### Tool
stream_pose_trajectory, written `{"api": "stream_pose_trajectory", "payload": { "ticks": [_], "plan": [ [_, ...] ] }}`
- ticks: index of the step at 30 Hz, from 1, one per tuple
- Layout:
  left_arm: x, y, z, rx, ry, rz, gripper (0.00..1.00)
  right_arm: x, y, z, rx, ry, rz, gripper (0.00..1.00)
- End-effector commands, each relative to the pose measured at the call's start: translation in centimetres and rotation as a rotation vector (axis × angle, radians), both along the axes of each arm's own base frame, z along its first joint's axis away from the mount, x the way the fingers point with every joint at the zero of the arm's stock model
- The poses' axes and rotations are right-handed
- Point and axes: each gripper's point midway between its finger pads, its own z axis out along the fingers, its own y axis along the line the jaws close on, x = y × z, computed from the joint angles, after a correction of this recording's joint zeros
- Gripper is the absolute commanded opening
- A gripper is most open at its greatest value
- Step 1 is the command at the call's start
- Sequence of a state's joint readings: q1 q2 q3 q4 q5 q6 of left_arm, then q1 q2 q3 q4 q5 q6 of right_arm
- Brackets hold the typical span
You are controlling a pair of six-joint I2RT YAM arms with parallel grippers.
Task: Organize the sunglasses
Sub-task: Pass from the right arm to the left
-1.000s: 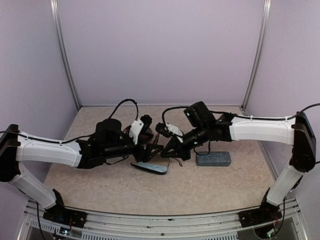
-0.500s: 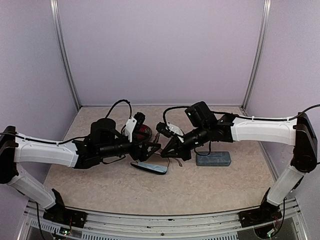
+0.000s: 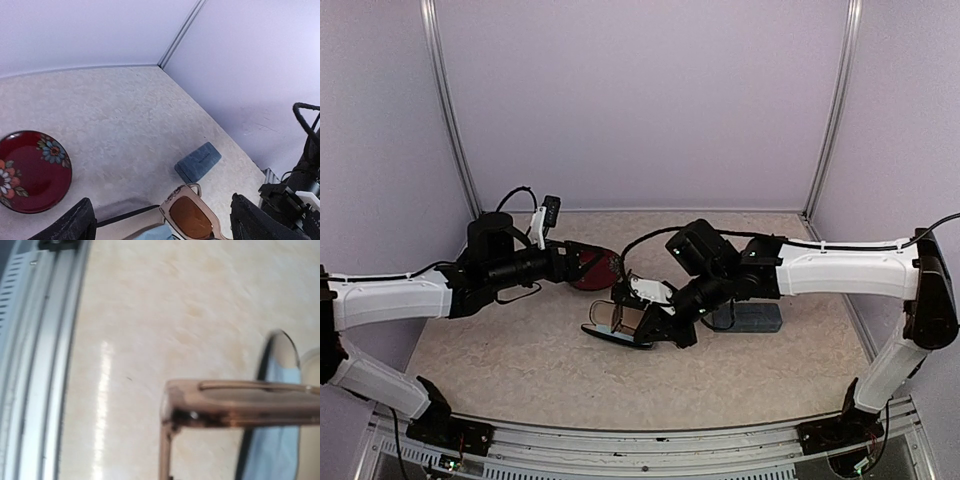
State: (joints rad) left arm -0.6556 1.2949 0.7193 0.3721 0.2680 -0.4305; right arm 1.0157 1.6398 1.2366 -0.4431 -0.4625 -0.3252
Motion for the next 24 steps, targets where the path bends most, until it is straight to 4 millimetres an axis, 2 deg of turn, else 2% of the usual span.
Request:
{"api": "stream_pose_trajectory", "payload": {
  "ticks": [1,7,14,24],
  "plan": [
    [-0.8,-1.5,-0.6,-0.07,0.129,-0.136,0.91,-1.6,1.2,0.9,-0.007,-0.041,0.083,0.0],
    [-2.3,-3.5,-0.4,-0.154,0.165,-0.325,0.91,-4.8,2.2,2.2,0.04,-0.002,0.201,0.0],
    [-4.8,-5.3,-1.1,-0.17,0.225,-0.519,0.89,-5.8,2.3,2.3,0.044,0.017,0.234,0.0],
    [-7.4,-6.1,-2.4,-0.156,0.288,-0.662,0.66,-6.2,2.1,2.5,0.052,0.018,0.247,0.0]
  ]
}}
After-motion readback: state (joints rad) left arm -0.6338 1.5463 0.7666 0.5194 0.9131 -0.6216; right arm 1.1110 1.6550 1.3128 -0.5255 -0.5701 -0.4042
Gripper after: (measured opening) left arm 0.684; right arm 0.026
